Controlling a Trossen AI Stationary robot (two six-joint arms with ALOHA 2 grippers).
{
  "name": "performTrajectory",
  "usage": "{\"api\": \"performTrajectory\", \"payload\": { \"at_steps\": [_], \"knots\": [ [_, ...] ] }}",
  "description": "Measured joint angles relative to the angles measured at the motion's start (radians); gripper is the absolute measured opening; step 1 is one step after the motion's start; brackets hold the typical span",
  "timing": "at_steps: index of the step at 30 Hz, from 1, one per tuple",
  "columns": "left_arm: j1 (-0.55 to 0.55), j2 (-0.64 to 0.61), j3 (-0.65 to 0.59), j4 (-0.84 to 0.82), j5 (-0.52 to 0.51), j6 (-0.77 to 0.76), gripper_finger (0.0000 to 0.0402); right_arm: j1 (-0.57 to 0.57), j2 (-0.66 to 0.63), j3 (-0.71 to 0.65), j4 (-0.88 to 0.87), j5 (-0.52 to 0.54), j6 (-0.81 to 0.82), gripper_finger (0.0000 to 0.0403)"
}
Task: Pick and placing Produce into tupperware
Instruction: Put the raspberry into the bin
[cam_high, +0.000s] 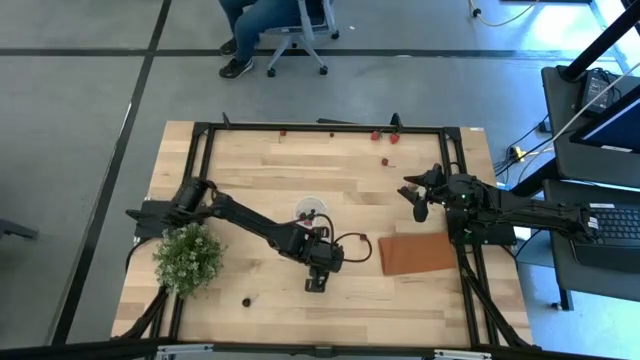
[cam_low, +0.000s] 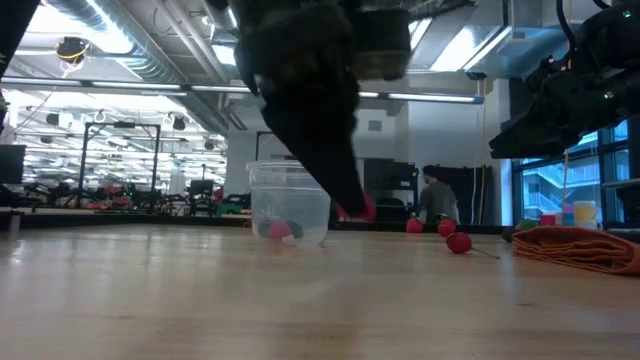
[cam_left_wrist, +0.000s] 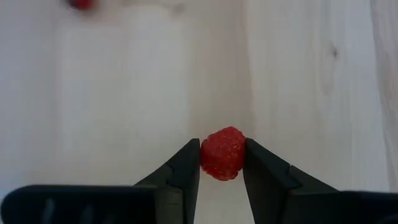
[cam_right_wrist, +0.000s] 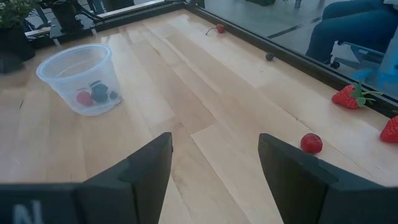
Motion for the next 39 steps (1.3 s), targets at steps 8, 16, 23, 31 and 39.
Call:
{"api": "performTrajectory", "payload": {
  "at_steps": [8, 16, 23, 31, 39],
  "knots": [
    [0.051, -0.167, 0.002, -0.173, -0.119, -0.107, 0.0098, 0.000, 0.000, 0.000, -0.007, 0.000, 0.001, 0.0240],
    [0.178, -0.274, 0.002, -0.386, -0.142, -0.352, 0.0096, -0.001, 0.000, 0.000, -0.009, 0.007, 0.003, 0.0240],
    [0.252, -0.239, 0.002, -0.393, -0.123, -0.355, 0.0100, -0.008, 0.000, 0.000, -0.009, 0.009, 0.003, 0.0240],
    [0.296, -0.164, 0.002, -0.383, -0.079, -0.355, 0.0101, -0.009, 0.000, 0.000, -0.010, 0.009, 0.002, 0.0240],
    [0.310, -0.079, 0.002, -0.355, -0.030, -0.355, 0.0102, -0.008, 0.000, 0.000, -0.014, 0.009, 0.000, 0.0240]
  ]
}}
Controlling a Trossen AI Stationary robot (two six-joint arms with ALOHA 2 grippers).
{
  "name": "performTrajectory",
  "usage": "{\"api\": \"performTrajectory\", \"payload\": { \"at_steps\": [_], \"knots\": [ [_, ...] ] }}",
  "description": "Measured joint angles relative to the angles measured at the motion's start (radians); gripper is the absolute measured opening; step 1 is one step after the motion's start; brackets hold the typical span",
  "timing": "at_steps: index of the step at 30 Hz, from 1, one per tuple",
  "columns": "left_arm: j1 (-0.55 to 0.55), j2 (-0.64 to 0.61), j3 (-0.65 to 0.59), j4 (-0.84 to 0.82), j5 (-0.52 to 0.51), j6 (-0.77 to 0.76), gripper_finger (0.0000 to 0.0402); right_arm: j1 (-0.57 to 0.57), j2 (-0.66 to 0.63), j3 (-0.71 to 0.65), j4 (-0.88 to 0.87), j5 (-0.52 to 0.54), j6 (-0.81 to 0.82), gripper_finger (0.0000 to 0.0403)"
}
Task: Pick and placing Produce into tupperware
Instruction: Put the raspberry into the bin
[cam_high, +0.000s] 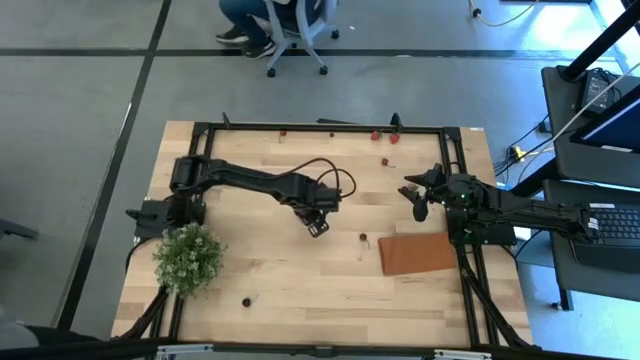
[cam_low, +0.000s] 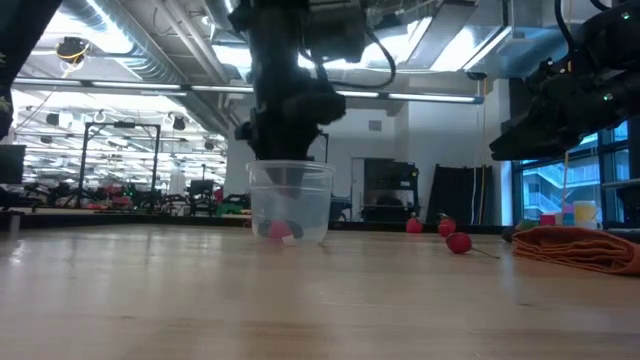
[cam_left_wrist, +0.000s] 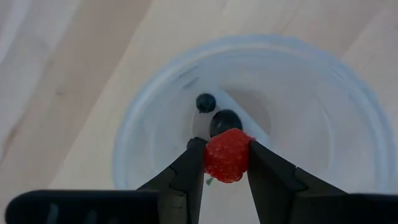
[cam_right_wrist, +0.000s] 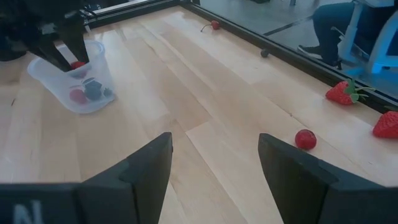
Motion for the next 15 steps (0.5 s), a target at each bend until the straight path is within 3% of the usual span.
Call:
{"api": "performTrajectory", "payload": {
  "at_steps": [15],
  "knots": [
    [0.002, 0.014, 0.000, 0.058, 0.006, 0.019, 0.0102, 0.000, 0.000, 0.000, -0.020, 0.000, 0.002, 0.0240]
  ]
}}
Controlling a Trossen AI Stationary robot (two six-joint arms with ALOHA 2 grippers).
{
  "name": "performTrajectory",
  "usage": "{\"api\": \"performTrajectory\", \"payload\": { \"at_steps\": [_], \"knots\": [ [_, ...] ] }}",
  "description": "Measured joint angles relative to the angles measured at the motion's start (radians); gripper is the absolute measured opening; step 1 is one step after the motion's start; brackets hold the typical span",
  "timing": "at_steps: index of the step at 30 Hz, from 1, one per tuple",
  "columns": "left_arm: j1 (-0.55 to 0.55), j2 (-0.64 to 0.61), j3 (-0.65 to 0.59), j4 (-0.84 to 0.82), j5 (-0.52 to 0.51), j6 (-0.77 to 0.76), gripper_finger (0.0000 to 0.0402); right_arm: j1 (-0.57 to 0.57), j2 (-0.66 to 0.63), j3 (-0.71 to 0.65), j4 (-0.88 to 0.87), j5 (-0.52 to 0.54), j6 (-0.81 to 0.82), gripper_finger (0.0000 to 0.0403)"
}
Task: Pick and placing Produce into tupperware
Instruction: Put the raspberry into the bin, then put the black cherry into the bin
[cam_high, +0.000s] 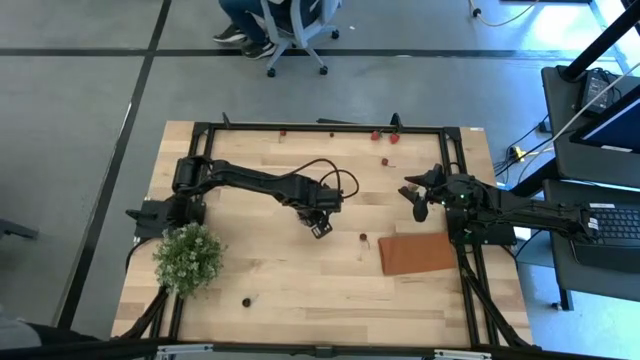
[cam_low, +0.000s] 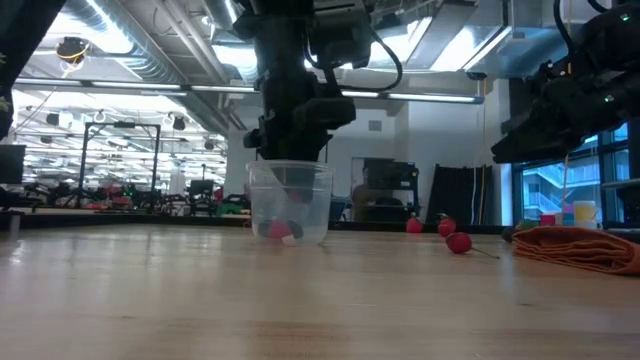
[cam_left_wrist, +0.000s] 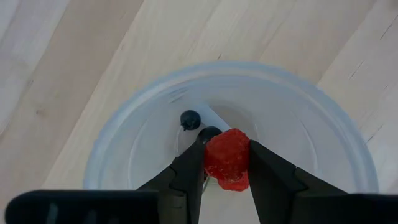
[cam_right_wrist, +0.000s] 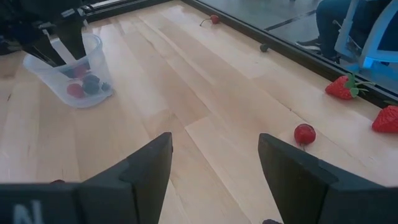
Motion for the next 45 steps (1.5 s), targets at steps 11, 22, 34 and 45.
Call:
{"api": "performTrajectory", "payload": {
  "at_steps": [11, 22, 34, 45],
  "knots": [
    [-0.003, 0.000, 0.000, -0.016, 0.007, 0.000, 0.0135, 0.000, 0.000, 0.000, 0.000, 0.000, 0.001, 0.0240],
    [-0.006, -0.024, 0.075, -0.148, 0.076, 0.000, 0.0192, 0.000, 0.000, 0.000, -0.003, 0.000, 0.001, 0.0240],
    [-0.172, -0.025, 0.295, -0.575, 0.108, -0.067, 0.0190, 0.000, 0.000, 0.000, -0.023, -0.001, 0.000, 0.0240],
    [-0.392, -0.025, 0.295, -0.594, 0.183, -0.446, 0.0190, 0.000, 0.000, 0.000, -0.026, -0.001, -0.002, 0.0240]
  ]
}}
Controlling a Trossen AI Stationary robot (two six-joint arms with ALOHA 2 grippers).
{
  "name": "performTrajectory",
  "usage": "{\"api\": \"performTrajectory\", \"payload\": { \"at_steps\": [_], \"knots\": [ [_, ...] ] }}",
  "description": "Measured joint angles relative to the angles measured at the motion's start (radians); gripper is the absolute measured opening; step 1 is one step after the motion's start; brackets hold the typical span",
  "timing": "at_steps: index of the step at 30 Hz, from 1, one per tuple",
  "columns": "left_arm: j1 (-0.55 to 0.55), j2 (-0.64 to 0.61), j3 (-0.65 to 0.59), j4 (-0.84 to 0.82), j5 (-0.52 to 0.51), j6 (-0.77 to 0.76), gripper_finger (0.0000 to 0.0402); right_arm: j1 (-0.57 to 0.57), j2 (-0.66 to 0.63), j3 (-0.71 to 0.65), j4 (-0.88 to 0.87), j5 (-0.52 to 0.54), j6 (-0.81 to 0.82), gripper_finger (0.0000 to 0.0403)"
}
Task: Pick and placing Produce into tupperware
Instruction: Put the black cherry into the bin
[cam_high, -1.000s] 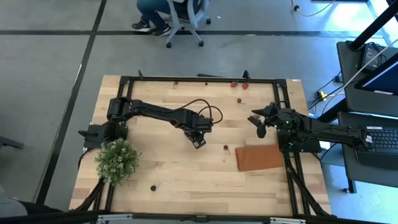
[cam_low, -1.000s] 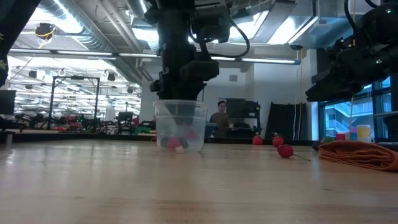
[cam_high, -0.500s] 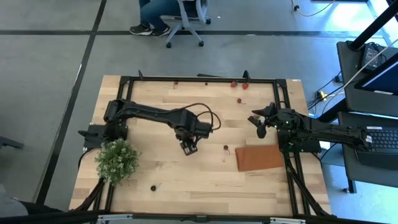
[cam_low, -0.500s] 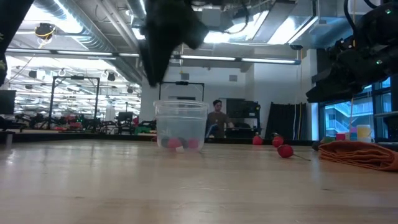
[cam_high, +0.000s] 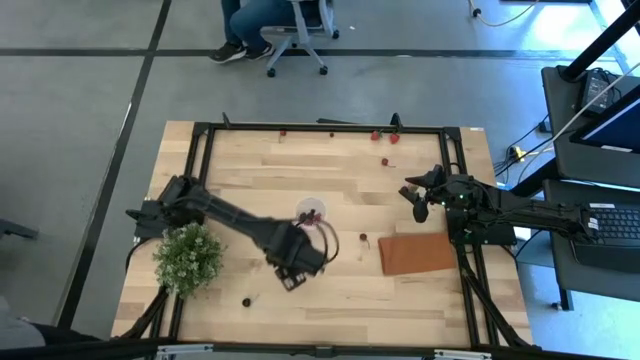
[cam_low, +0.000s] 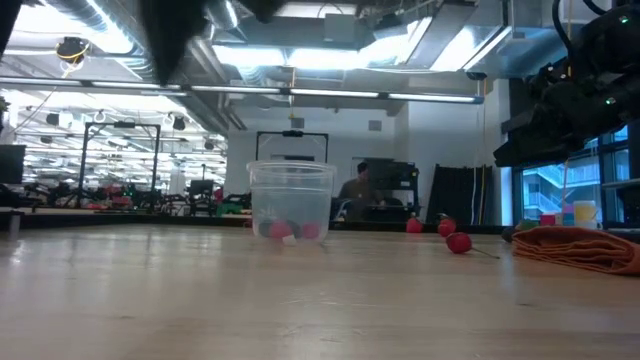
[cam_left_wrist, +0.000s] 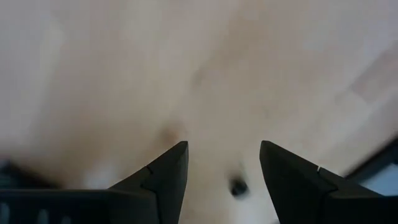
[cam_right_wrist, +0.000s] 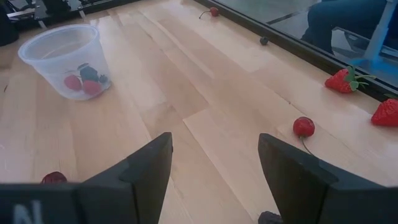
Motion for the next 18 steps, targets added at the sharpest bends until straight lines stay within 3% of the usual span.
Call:
{"api": "performTrajectory", "payload": {
  "at_steps": [8, 18],
  "knots": [
    [-0.116, 0.001, -0.111, 0.029, 0.188, -0.292, 0.0190, 0.000, 0.000, 0.000, 0.000, 0.000, 0.000, 0.0240],
    [-0.179, 0.001, -0.367, 0.422, 0.262, -0.455, 0.0190, 0.000, 0.000, 0.000, 0.000, 0.000, 0.003, 0.0240]
  ]
}}
